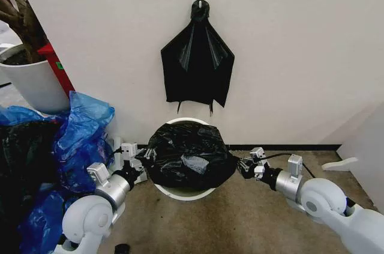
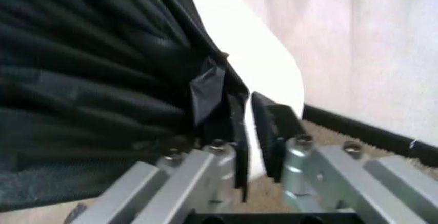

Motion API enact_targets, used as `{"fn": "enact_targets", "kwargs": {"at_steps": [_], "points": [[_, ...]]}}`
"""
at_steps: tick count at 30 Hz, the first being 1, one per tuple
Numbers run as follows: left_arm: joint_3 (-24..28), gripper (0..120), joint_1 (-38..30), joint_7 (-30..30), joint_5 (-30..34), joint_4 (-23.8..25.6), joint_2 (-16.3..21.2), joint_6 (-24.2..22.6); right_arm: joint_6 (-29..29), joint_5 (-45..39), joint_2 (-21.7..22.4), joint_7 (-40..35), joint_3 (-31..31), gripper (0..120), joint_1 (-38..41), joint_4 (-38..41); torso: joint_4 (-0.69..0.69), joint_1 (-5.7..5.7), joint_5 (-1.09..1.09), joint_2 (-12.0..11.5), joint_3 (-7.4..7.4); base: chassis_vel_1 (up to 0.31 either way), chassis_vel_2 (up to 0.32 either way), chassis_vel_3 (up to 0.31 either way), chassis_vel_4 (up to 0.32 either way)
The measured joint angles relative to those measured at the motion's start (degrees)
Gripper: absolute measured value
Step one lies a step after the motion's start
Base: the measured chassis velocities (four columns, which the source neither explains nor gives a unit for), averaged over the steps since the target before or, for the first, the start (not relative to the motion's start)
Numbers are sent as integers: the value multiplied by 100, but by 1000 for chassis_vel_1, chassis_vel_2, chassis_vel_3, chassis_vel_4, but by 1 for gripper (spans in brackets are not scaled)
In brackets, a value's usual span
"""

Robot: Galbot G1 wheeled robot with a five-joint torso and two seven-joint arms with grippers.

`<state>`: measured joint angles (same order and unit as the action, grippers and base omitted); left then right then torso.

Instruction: Place the garbage bag over the trash bin.

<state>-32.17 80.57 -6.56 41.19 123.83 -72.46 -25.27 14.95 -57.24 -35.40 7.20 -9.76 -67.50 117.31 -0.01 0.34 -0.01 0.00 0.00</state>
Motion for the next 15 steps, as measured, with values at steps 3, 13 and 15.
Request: {"fn": "enact_targets", "kwargs": {"at_steps": [3,13,15], "points": [[-49,2,-24,14,3,-86,3,0,63,1,63,-235,-76,19,-19,128,0,-1,1,0,0,0,0,0,0],[-248,2,-303,129,179,-604,-6,26,171,-249,296,-924,-459,57,-157,654,0,0,0,0,0,0,0,0,0],[-248,2,-332,153,187,-647,-10,30,187,-272,308,-988,-509,59,-154,712,0,0,0,0,0,0,0,0,0]]}}
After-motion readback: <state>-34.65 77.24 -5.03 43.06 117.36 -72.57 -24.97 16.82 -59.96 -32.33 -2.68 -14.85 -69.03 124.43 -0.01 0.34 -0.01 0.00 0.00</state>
